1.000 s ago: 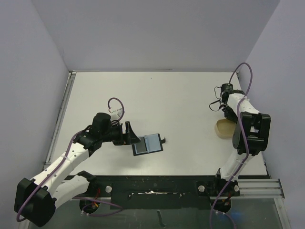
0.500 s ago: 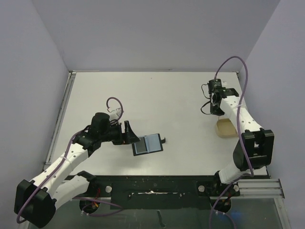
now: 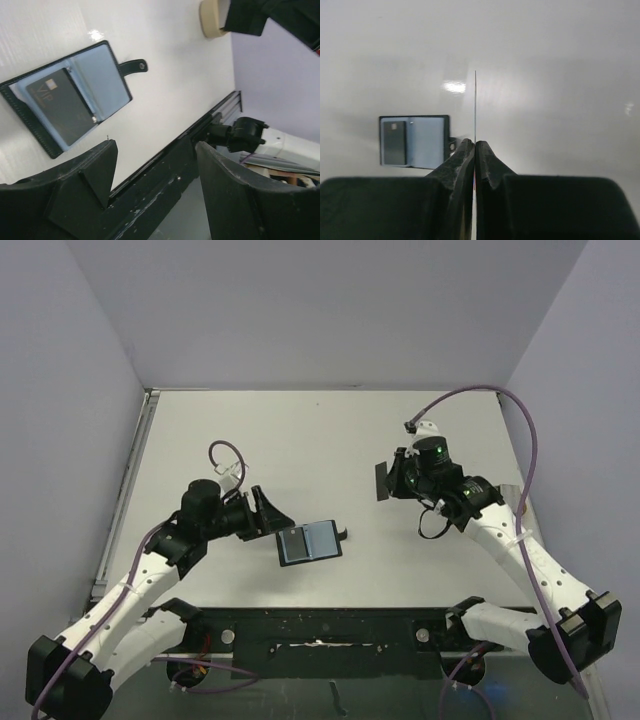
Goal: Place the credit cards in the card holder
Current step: Pick up the credit card from the storage box.
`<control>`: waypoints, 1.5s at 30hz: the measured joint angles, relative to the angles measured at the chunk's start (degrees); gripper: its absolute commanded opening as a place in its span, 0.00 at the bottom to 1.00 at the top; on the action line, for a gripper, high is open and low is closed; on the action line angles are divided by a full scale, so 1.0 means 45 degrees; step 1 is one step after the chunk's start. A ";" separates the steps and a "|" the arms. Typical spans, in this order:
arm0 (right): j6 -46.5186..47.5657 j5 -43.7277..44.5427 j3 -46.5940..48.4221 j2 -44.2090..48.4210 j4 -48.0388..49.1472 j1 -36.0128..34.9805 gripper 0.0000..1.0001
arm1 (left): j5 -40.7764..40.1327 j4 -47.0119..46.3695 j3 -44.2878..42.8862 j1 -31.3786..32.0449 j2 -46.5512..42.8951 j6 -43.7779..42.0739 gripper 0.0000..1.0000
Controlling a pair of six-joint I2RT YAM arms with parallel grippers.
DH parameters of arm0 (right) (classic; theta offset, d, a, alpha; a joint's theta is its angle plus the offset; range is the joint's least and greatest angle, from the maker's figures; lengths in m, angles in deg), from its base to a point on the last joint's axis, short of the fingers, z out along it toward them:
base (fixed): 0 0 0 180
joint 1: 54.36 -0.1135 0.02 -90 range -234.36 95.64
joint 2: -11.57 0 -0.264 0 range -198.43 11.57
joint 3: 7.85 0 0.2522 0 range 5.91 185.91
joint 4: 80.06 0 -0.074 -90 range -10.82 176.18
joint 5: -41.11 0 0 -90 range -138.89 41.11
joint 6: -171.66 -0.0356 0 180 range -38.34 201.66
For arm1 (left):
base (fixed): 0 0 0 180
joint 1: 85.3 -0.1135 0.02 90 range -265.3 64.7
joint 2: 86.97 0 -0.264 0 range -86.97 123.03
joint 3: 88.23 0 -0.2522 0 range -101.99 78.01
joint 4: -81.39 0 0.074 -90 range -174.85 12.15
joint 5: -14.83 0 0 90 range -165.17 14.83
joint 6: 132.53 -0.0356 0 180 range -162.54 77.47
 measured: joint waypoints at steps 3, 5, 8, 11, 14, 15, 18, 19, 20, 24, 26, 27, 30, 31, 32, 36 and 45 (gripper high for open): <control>-0.0461 -0.1234 -0.0690 0.0563 0.1239 -0.0636 0.00 | 0.0432 -0.1331 0.0627 0.0000 -0.0330 0.1253 0.61; -0.0787 -0.1846 -0.1253 0.1005 0.2239 -0.1073 0.00 | 0.0714 -0.2351 0.1054 0.0000 -0.0384 0.2220 0.58; -0.1263 -0.2594 -0.1923 0.1423 0.3546 -0.1807 0.00 | 0.0826 -0.3546 0.1438 0.0000 -0.0418 0.3293 0.55; -0.1875 -0.3546 -0.2501 0.1535 0.4964 -0.2477 0.00 | 0.0845 -0.4507 0.1515 0.0000 -0.0486 0.4046 0.53; -0.2526 -0.4430 -0.3036 0.1545 0.6319 -0.2963 0.00 | 0.0933 -0.5498 0.1515 0.0000 -0.0466 0.4634 0.51; -0.2769 -0.4702 -0.3201 0.1545 0.6766 -0.3089 0.00 | 0.0942 -0.5736 0.1515 0.0000 -0.0457 0.4823 0.50; -0.3449 -0.5396 -0.3526 0.1520 0.7854 -0.3356 0.00 | 0.0942 -0.6343 0.1515 0.0000 -0.0457 0.5187 0.49; -0.3677 -0.5673 -0.3604 0.1481 0.8340 -0.3419 0.00 | 0.0937 -0.6528 0.1515 0.0000 -0.0466 0.5255 0.49; -0.3842 -0.5829 -0.3638 0.1447 0.8631 -0.3463 0.00 | 0.0942 -0.6630 0.1515 0.0000 -0.0491 0.5289 0.47; -0.4473 -0.6518 -0.3827 0.1137 0.9845 -0.3565 0.00 | 0.0952 -0.7349 0.1530 0.0000 -0.0539 0.5537 0.34; -0.4648 -0.6669 -0.3997 0.1039 1.0069 -0.3565 0.01 | 0.0976 -0.7902 0.1608 0.0000 -0.0539 0.5717 0.25; -0.4731 -0.6708 -0.4070 0.1001 1.0122 -0.3565 0.02 | 0.0976 -0.8155 0.1676 0.0000 -0.0539 0.5765 0.20; -0.4862 -0.6771 -0.4095 0.0889 1.0297 -0.3555 0.03 | 0.0962 -0.8680 0.1957 -0.0087 -0.0457 0.5974 0.01; -0.4896 -0.6805 -0.4095 0.0865 1.0346 -0.3560 0.03 | 0.0957 -0.8830 0.2064 -0.0112 -0.0403 0.6052 0.00; -0.4949 -0.6844 -0.4095 0.0826 1.0418 -0.3551 0.03 | 0.0937 -0.8937 0.2157 -0.0141 -0.0340 0.6135 0.00; -0.5090 -0.6926 -0.4095 0.0525 1.0477 -0.3536 0.06 | 0.0903 -0.9345 0.2506 -0.0199 -0.0078 0.6241 0.00; -0.5600 -0.7135 -0.4877 0.0272 1.1234 -0.3536 0.00 | 0.0899 -0.9938 0.3415 -0.0248 -0.0291 0.6271 0.24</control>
